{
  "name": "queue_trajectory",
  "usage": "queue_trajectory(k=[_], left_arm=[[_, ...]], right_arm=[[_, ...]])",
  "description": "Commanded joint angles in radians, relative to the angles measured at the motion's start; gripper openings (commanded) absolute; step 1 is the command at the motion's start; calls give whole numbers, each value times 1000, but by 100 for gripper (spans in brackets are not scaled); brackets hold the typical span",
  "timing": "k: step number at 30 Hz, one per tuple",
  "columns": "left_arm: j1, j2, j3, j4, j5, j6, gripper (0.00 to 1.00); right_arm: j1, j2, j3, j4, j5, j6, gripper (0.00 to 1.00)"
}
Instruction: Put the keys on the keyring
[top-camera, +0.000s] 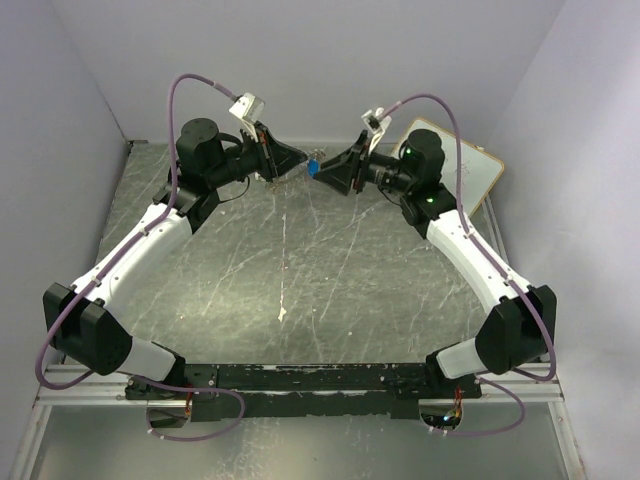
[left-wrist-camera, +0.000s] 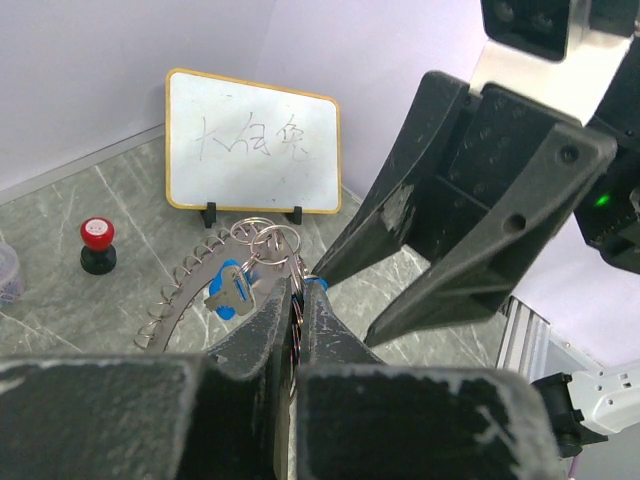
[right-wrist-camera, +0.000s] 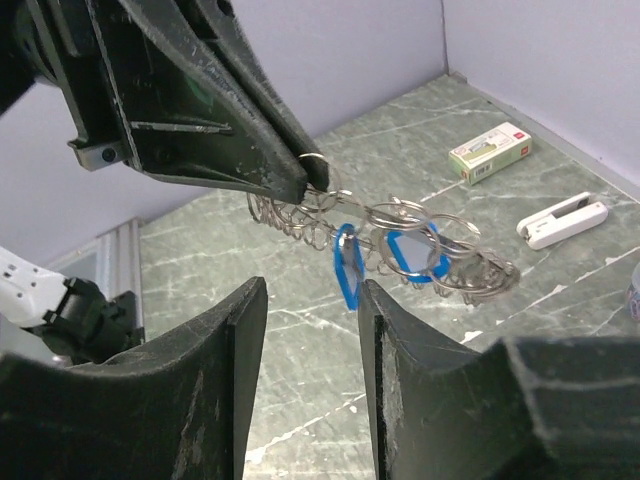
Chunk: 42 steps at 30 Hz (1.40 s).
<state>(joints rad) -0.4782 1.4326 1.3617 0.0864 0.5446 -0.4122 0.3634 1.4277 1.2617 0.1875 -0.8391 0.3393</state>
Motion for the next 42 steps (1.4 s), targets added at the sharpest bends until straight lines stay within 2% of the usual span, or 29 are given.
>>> queue_trajectory(k=[1, 5, 16, 27, 30, 31, 42], left_arm=[[-5, -3, 2, 81, -11, -17, 7], [-4, -4, 1, 83, -11, -18, 7], [-5, -11, -3, 81, -8, -19, 7], [-5, -8, -6, 81, -8, -20, 7], [-6, -8, -4, 82, -11, -20, 7], [-6, -6, -4, 82, -14, -20, 7], [-6, 12, -9, 141, -65, -66, 7]], right_arm=[[68, -4, 3, -46, 117, -131, 42], [90, 19, 19, -75, 159, -158, 42], [101, -19, -41, 0, 299, -166, 40], [101, -23, -41, 32, 303, -161, 18], [101, -31, -45, 36, 294, -163, 2], [101, -35, -48, 39, 289, -163, 0], [154, -63, -48, -18, 263, -179, 0]])
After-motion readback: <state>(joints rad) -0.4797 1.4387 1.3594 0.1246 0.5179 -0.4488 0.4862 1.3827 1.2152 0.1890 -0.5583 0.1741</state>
